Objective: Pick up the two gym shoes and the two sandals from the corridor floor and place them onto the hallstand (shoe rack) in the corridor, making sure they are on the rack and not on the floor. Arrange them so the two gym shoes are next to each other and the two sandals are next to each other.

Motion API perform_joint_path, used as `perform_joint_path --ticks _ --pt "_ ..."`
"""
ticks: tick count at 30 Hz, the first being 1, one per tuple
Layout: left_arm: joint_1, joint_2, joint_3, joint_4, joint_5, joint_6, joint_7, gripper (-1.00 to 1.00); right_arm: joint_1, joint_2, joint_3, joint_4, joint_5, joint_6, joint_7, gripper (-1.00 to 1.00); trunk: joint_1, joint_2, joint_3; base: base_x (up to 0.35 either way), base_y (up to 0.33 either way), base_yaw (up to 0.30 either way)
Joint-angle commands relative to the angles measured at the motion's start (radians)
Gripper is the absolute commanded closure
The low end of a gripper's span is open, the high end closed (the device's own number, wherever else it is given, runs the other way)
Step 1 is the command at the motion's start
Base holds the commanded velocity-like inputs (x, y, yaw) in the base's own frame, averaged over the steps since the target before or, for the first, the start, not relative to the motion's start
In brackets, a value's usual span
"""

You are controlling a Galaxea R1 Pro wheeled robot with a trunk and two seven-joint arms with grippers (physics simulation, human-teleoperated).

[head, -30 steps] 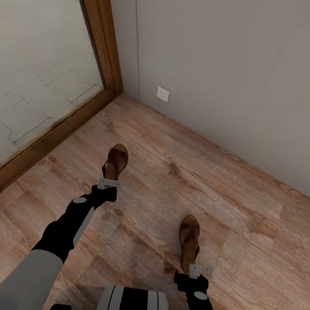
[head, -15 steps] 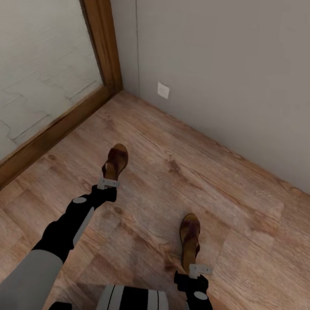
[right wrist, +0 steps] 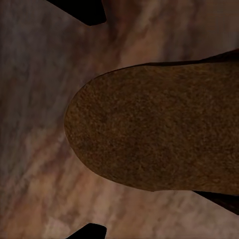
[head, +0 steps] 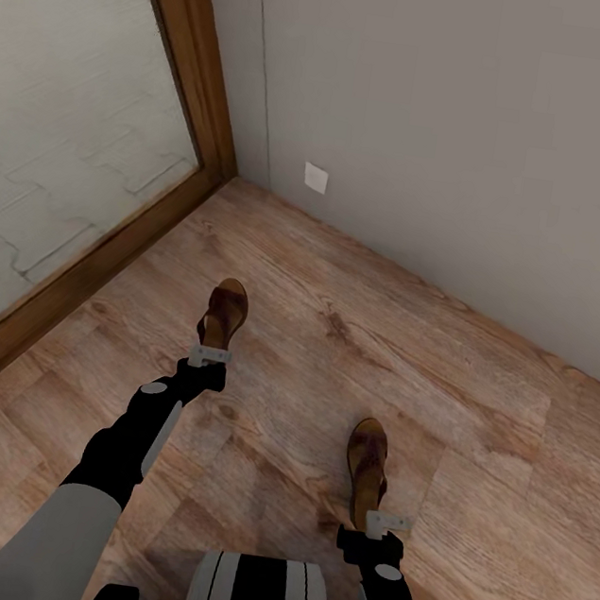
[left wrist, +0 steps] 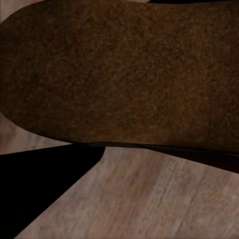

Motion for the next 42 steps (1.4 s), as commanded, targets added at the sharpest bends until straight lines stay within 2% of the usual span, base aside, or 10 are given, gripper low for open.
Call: perform_joint_path --ticks 1,25,34,42 --pt "0.0 0.0 0.002 -0.002 -0.011 0.005 -0.008 1.0 0.0 0.0 0.0 -0.002 0.01 0.008 -0.002 -1.0 0.0 0.0 -0.001 0.009 0.0 0.0" --pt "0.0 0.001 0.002 0.003 -0.011 0.004 -0.009 1.0 0.0 -0.001 -0.001 -0.004 0.009 0.007 -0.002 -1.0 0.0 0.0 -0.001 0.049 0.0 0.0" --pt "0.0 0.001 0.002 -0.001 -0.011 0.005 -0.009 1.0 0.0 -0.001 -0.001 -0.003 0.008 0.007 -0.002 -1.0 0.004 -0.002 -0.044 0.0 0.0 0.0" --pt "0.0 0.001 0.002 -0.004 -0.011 0.004 -0.008 1.0 0.0 -0.001 -0.001 -0.003 0.008 0.007 -0.002 -1.0 0.004 -0.002 -0.049 0.0 0.0 0.0"
